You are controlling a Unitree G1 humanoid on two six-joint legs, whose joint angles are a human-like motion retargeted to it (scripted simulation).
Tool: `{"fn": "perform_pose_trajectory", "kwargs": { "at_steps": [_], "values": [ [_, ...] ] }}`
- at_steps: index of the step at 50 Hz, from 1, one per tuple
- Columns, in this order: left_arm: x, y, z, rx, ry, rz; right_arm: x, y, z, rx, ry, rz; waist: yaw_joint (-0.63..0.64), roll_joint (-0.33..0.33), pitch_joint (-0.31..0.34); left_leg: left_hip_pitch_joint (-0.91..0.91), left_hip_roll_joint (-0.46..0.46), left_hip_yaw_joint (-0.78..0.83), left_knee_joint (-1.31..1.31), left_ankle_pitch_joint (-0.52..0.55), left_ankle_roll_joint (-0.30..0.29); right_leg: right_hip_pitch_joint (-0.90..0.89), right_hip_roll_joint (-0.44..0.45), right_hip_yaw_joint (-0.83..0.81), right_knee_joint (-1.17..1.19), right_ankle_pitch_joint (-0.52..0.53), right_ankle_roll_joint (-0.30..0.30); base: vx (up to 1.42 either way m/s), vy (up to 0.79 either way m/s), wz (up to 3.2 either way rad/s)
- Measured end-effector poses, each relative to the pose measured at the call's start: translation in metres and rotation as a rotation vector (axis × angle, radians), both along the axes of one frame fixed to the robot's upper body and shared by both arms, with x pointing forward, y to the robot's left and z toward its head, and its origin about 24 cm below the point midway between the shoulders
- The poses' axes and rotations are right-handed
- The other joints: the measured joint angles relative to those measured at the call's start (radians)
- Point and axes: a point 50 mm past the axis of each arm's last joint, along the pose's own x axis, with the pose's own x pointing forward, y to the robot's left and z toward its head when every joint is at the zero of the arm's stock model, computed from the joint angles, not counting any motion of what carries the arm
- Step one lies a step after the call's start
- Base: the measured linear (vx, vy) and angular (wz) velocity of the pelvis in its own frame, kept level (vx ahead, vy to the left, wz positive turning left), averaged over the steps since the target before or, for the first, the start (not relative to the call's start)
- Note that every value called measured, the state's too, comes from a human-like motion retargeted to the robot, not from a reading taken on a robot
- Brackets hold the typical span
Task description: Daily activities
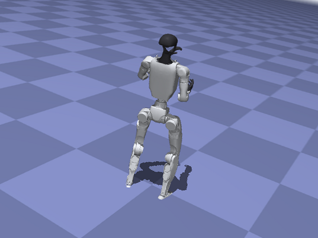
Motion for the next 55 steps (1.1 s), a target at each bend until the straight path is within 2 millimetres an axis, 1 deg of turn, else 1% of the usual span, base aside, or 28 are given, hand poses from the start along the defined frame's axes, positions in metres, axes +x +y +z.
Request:
{"fn": "perform_pose_trajectory", "kwargs": {
  "at_steps": [4,9,11,13,16,20,27,33,38,40,44,49,55],
  "values": [
    [-0.001,-0.003,-0.005,0.015,0.019,-0.014,0.013,0.003,0.037,-0.009,-0.182,0.032,0.005,-0.002,0.003,-0.009,0.006,-0.01,0.013,-0.003,0.0,0.002,0.006,-0.004,-0.003,-0.001,-0.008,0.0,0.0,0.0],
    [0.002,-0.005,-0.023,0.026,0.104,-0.015,0.022,0.01,0.082,-0.021,-0.395,0.061,0.013,-0.006,0.008,-0.023,0.013,-0.024,0.027,-0.006,0.003,0.0,0.014,-0.009,-0.005,-0.002,-0.018,0.0,0.0,0.0],
    [0.003,-0.006,-0.03,0.028,0.132,-0.011,0.023,0.012,0.096,-0.029,-0.46,0.066,0.016,-0.008,0.008,-0.028,0.015,-0.031,0.03,-0.007,0.005,-0.002,0.017,-0.01,-0.004,-0.003,-0.021,0.0,0.0,0.0],
    [0.003,-0.006,-0.035,0.03,0.145,-0.01,0.022,0.014,0.105,-0.038,-0.506,0.068,0.019,-0.009,0.008,-0.032,0.017,-0.037,0.033,-0.008,0.006,-0.004,0.019,-0.011,-0.002,-0.004,-0.024,0.0,0.0,0.0],
    [0.001,-0.007,-0.038,0.032,0.141,-0.012,0.02,0.015,0.113,-0.055,-0.547,0.068,0.024,-0.012,0.007,-0.039,0.019,-0.045,0.037,-0.009,0.007,-0.007,0.022,-0.013,0.001,-0.006,-0.027,0.0,0.0,0.0],
    [-0.003,-0.007,-0.039,0.031,0.127,-0.027,0.017,0.015,0.119,-0.066,-0.575,0.06,0.029,-0.013,0.004,-0.048,0.021,-0.056,0.045,-0.011,0.008,-0.01,0.024,-0.016,0.006,-0.01,-0.029,0.0,0.0,0.0],
    [-0.008,-0.008,-0.047,-0.031,0.166,-0.061,0.012,0.013,0.128,-0.007,-0.603,-0.001,0.037,-0.017,0.005,-0.061,0.025,-0.068,0.065,-0.022,0.013,-0.013,0.028,-0.014,0.018,-0.019,-0.034,0.0,0.0,0.0],
    [-0.012,-0.005,-0.056,-0.11,0.218,-0.065,0.006,0.013,0.148,0.085,-0.686,-0.056,0.041,-0.025,0.001,-0.067,0.03,-0.069,0.077,-0.029,0.02,-0.016,0.033,-0.009,0.024,-0.021,-0.04,0.0,0.0,0.0],
    [-0.015,-0.002,-0.059,-0.149,0.215,-0.059,-0.001,0.014,0.163,0.125,-0.751,-0.076,0.042,-0.031,-0.006,-0.072,0.032,-0.072,0.081,-0.029,0.025,-0.015,0.036,-0.012,0.022,-0.024,-0.045,0.0,0.0,0.0],
    [-0.016,-0.002,-0.058,-0.161,0.204,-0.059,-0.004,0.015,0.167,0.141,-0.767,-0.079,0.043,-0.031,-0.01,-0.075,0.033,-0.074,0.083,-0.029,0.027,-0.013,0.037,-0.014,0.019,-0.025,-0.047,0.0,0.0,0.0],
    [-0.02,-0.005,-0.047,-0.206,0.148,-0.086,-0.01,0.019,0.172,0.197,-0.778,-0.069,0.044,-0.028,-0.019,-0.08,0.036,-0.082,0.087,-0.029,0.024,-0.008,0.042,-0.022,0.009,-0.028,-0.049,0.0,0.0,0.0],
    [-0.026,-0.007,-0.033,-0.252,0.078,-0.122,-0.016,0.02,0.174,0.266,-0.771,-0.062,0.038,-0.018,-0.03,-0.085,0.043,-0.09,0.093,-0.029,0.021,-0.001,0.05,-0.03,-0.002,-0.029,-0.051,0.0,0.0,0.0],
    [-0.032,-0.009,-0.023,-0.279,0.03,-0.166,-0.02,0.019,0.177,0.308,-0.781,-0.062,0.028,-0.007,-0.041,-0.09,0.051,-0.099,0.1,-0.032,0.017,0.006,0.059,-0.034,-0.011,-0.031,-0.054,0.0,0.0,0.0]
  ]
}}
